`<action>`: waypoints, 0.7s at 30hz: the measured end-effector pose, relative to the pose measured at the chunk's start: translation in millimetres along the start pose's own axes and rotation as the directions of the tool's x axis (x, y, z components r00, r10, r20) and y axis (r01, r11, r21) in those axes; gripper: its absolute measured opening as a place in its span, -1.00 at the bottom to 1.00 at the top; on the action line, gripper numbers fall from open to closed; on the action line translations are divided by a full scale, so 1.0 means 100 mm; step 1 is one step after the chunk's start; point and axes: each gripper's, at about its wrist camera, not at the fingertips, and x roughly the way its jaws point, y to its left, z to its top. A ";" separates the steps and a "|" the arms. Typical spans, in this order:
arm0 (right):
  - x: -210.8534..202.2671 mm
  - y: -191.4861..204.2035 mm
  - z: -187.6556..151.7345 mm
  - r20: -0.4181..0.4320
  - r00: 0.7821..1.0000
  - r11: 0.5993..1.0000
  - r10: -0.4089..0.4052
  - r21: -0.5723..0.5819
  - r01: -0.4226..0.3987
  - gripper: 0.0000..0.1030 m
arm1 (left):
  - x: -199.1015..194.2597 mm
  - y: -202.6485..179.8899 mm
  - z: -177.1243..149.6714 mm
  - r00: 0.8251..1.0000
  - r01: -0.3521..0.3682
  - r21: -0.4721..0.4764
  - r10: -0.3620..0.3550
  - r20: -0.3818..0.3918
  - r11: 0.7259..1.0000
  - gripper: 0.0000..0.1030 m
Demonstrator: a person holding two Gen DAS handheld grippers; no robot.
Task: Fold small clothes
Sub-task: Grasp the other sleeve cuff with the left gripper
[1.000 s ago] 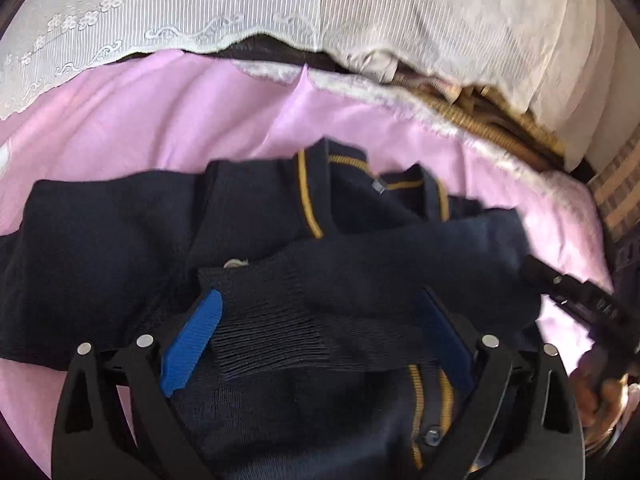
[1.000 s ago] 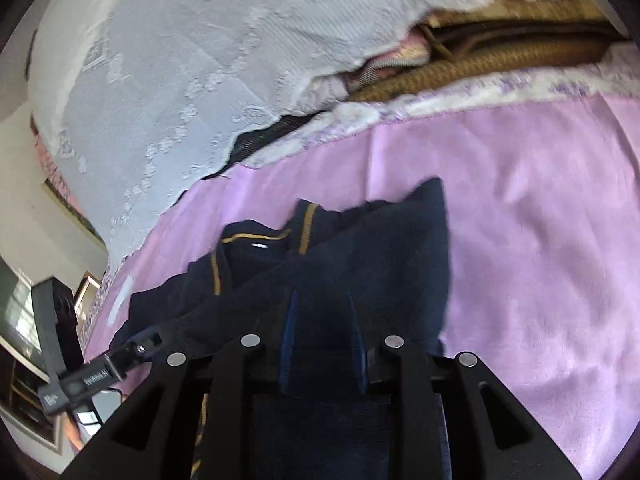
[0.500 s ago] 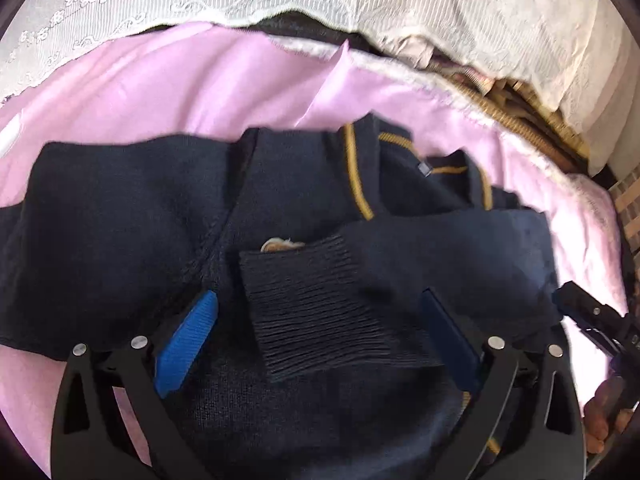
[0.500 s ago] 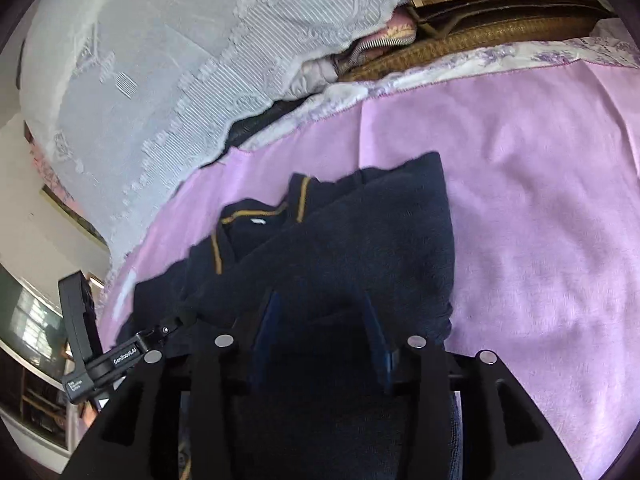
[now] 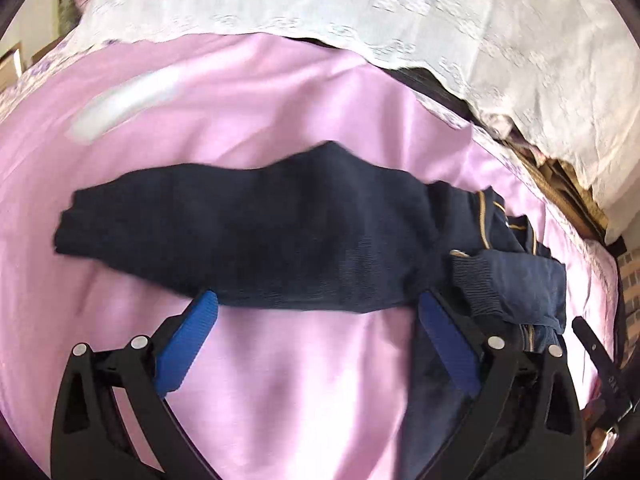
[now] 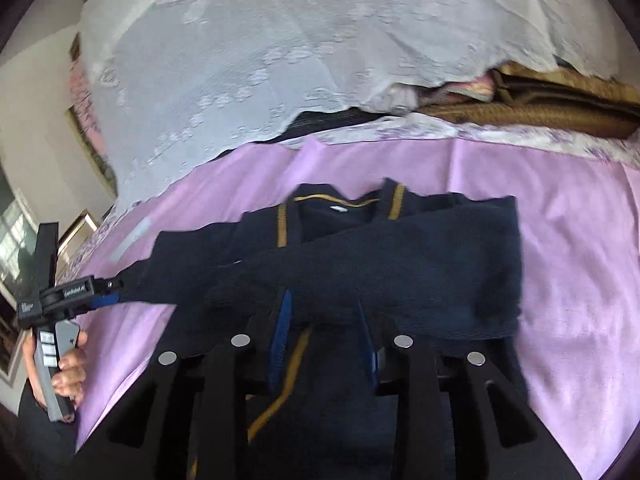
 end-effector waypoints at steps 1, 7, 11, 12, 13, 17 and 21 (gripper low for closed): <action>0.03 0.21 -0.01 -0.014 1.000 0.999 0.025 -0.041 -0.026 -0.32 | -0.07 0.25 -0.02 1.000 -0.006 -0.043 0.006 0.000 0.999 0.91; 0.36 1.34 -0.02 -0.109 0.991 0.961 0.079 -0.255 -0.105 -0.25 | -0.06 1.43 -0.01 0.989 0.139 -0.373 -0.148 0.006 0.917 0.91; 0.71 1.95 -0.05 -0.160 0.987 0.908 0.005 -0.413 -0.071 -0.23 | 0.03 1.58 0.18 0.983 0.185 -0.404 -0.176 0.059 0.896 0.91; 0.80 2.06 -0.05 -0.166 0.986 0.896 -0.010 -0.439 -0.065 -0.23 | 0.07 1.61 0.22 0.982 0.187 -0.406 -0.175 0.068 0.895 0.91; 0.88 2.17 -0.04 -0.166 0.986 0.884 -0.023 -0.463 -0.058 -0.23 | 0.10 1.64 0.25 0.982 0.190 -0.412 -0.171 0.082 0.891 0.90; 1.17 2.54 -0.03 -0.156 0.987 0.842 -0.049 -0.538 -0.043 -0.18 | 0.14 1.67 0.35 0.988 0.153 -0.387 -0.127 0.093 0.909 0.17; 1.53 2.87 -0.13 -0.138 0.985 0.793 -0.105 -0.609 -0.001 -0.12 | 0.16 1.79 0.34 0.984 0.174 -0.433 -0.147 0.097 0.884 -0.30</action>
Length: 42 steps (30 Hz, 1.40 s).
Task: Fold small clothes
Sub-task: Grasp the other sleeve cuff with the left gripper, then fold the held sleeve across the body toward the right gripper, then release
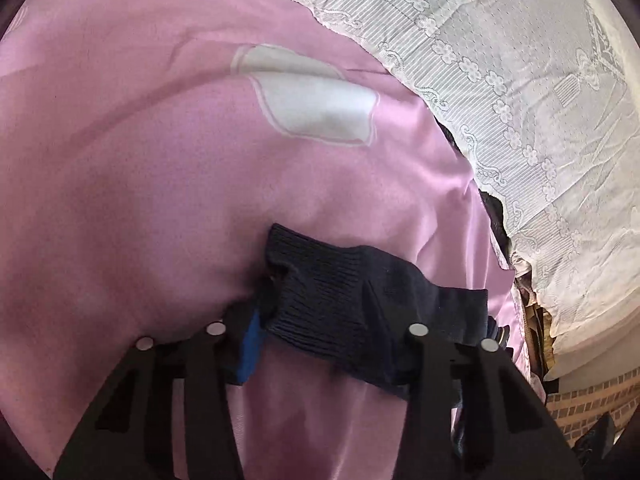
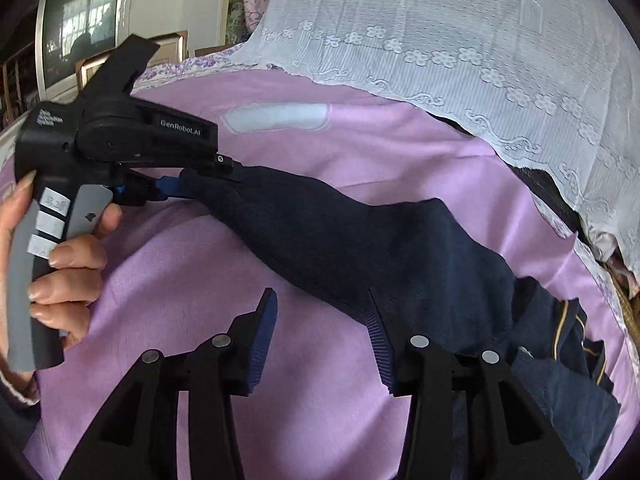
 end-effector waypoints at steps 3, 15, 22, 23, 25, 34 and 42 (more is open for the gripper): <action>0.16 0.11 0.03 0.000 0.998 0.997 -0.066 -0.044 0.066 -0.31 | 0.00 0.04 0.03 1.000 0.027 -0.013 -0.027 -0.014 1.000 -0.59; -0.47 -0.48 -0.21 0.110 0.985 0.973 0.135 0.175 -0.153 -0.71 | -0.63 -0.96 -0.33 0.987 0.102 0.301 -0.135 0.091 0.948 -0.70; -0.75 -1.41 -0.69 0.295 0.856 0.677 0.424 0.525 -0.516 -0.39 | -0.58 -1.55 -0.79 0.982 0.118 0.473 -0.175 0.078 0.873 -0.70; -0.77 -1.52 -0.76 0.330 0.834 0.621 0.443 0.558 -0.550 -0.39 | -0.58 -1.65 -0.90 0.982 0.088 0.519 -0.162 0.099 0.850 -0.70; -0.81 -1.71 -0.87 0.392 0.785 0.513 0.481 0.600 -0.614 -0.38 | -0.59 -1.83 -1.13 0.980 0.058 0.604 -0.161 0.117 0.795 -0.70; -0.78 -2.14 -1.18 0.484 0.689 0.273 0.539 0.674 -0.687 0.24 | -0.41 -2.50 -2.05 0.982 -0.028 0.812 -0.135 0.130 0.582 -0.70; -0.77 -2.56 -1.57 0.496 0.722 0.221 0.483 0.728 -0.649 -0.43 | -0.11 -2.93 -2.47 0.988 -0.047 0.849 -0.103 0.118 0.526 -0.71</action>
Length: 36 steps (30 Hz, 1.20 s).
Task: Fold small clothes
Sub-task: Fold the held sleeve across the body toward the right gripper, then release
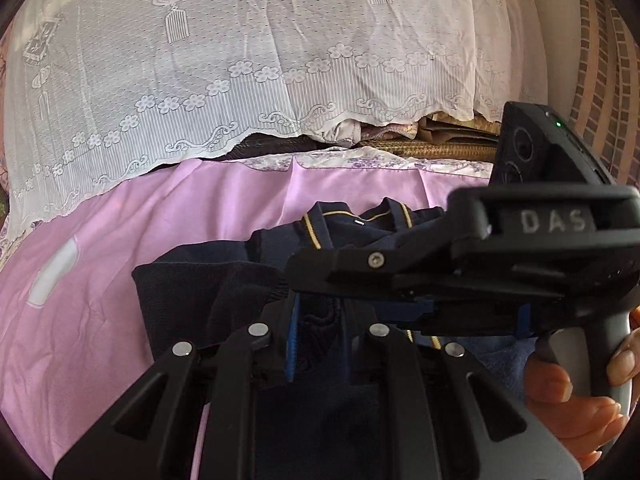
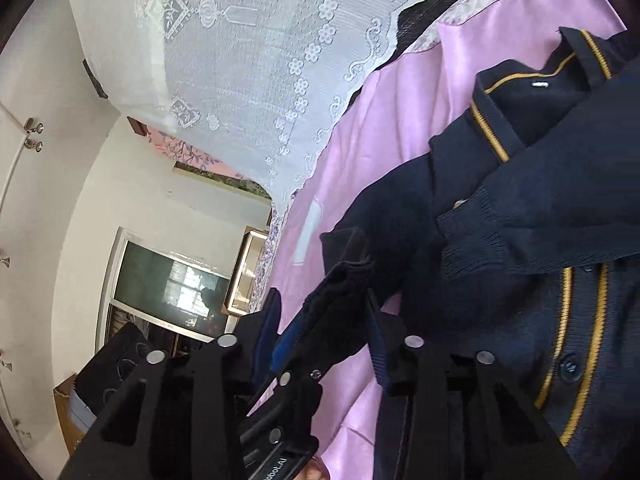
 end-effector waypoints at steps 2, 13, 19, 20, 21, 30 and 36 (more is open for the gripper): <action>-0.18 -0.09 0.09 0.031 1.000 1.000 0.001 0.016 -0.001 -0.43 | 0.09 -0.14 0.08 1.000 0.019 -0.002 -0.019 -0.004 1.000 -0.71; -1.10 -0.50 0.77 0.184 0.982 0.999 -0.050 -0.004 0.051 -0.44 | 0.69 -1.14 0.59 0.997 0.070 0.044 -0.070 0.014 0.997 -0.78; -1.21 -0.83 0.85 0.184 0.976 0.992 -0.119 0.059 0.110 -0.45 | 0.98 -1.36 0.59 0.994 0.098 0.039 -0.096 -0.054 0.994 -0.77; -1.20 -0.88 0.83 0.161 0.980 0.991 -0.116 0.077 0.105 -0.43 | 0.99 -1.34 0.56 0.993 0.100 0.036 -0.097 -0.067 0.994 -0.69; -1.16 -0.92 0.81 0.131 0.986 0.991 -0.100 0.099 0.087 -0.31 | 0.96 -1.29 0.53 0.993 0.101 0.037 -0.099 -0.070 0.994 -0.59; -0.78 -0.95 0.48 0.000 0.967 0.962 -0.254 0.106 0.253 0.07 | 0.51 -0.22 0.02 0.995 -0.079 -0.004 0.078 -0.065 0.997 0.31; -0.71 -1.01 0.27 -0.009 0.945 0.940 -0.328 0.099 0.327 -0.22 | 0.72 -0.19 -0.31 0.982 -0.075 0.061 0.085 -0.167 0.995 0.31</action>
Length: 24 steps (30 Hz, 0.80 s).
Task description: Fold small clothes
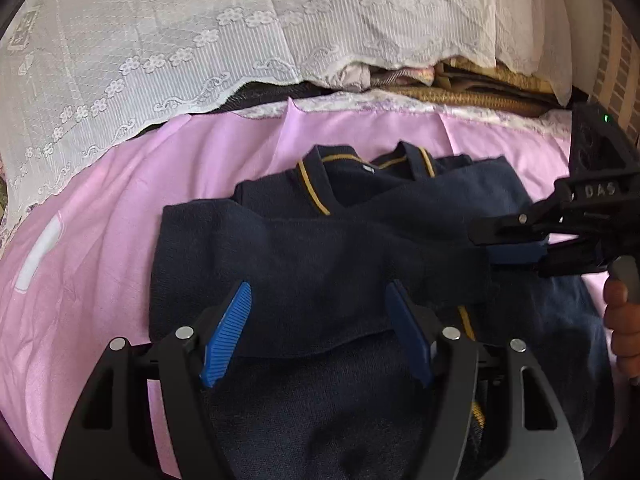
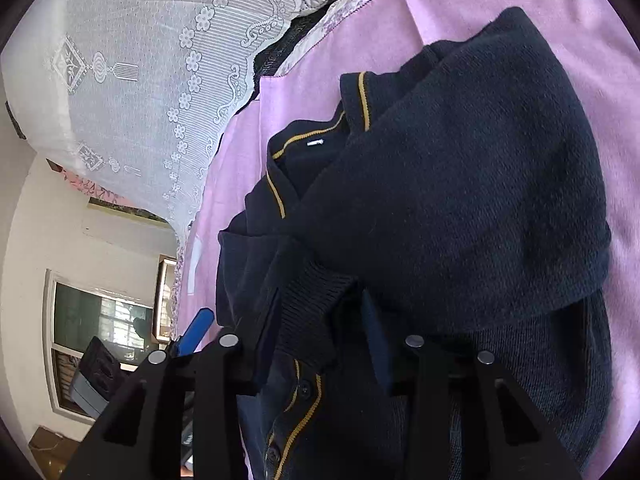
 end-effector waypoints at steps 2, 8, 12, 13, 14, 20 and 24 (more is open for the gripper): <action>0.06 0.03 -0.02 0.005 1.000 0.999 -0.025 -0.020 0.025 -0.22 | 0.15 -0.12 -0.06 0.998 -0.053 0.052 0.055 -0.031 0.997 0.31; 0.11 0.22 -0.02 0.106 0.994 0.991 -0.028 -0.124 0.041 -0.90 | 0.16 -0.16 -0.01 0.998 -0.061 0.055 0.062 -0.027 0.997 0.30; -0.14 0.37 0.17 0.209 0.978 0.981 -0.013 -0.187 0.053 -0.90 | 0.12 -0.20 0.12 0.998 -0.059 0.038 0.059 0.006 0.998 0.32; -0.21 0.35 0.24 0.233 0.972 0.980 -0.021 -0.187 0.066 -0.90 | 0.10 -0.21 0.17 0.998 -0.054 0.030 0.054 0.017 0.998 0.32; -0.26 0.28 0.31 0.256 0.966 0.981 -0.031 -0.175 0.078 -0.90 | 0.08 -0.21 0.22 0.998 -0.051 0.023 0.050 0.027 0.998 0.32; -0.28 -0.38 0.60 0.230 0.970 0.996 -0.082 -0.022 0.089 -0.90 | 0.18 -0.06 0.28 0.998 -0.061 -0.047 0.062 0.028 0.997 0.58; -0.19 -0.46 0.57 0.213 0.971 0.994 -0.105 -0.008 0.109 -0.89 | 0.39 0.25 0.23 0.994 -0.089 -0.149 0.078 -0.078 0.985 0.59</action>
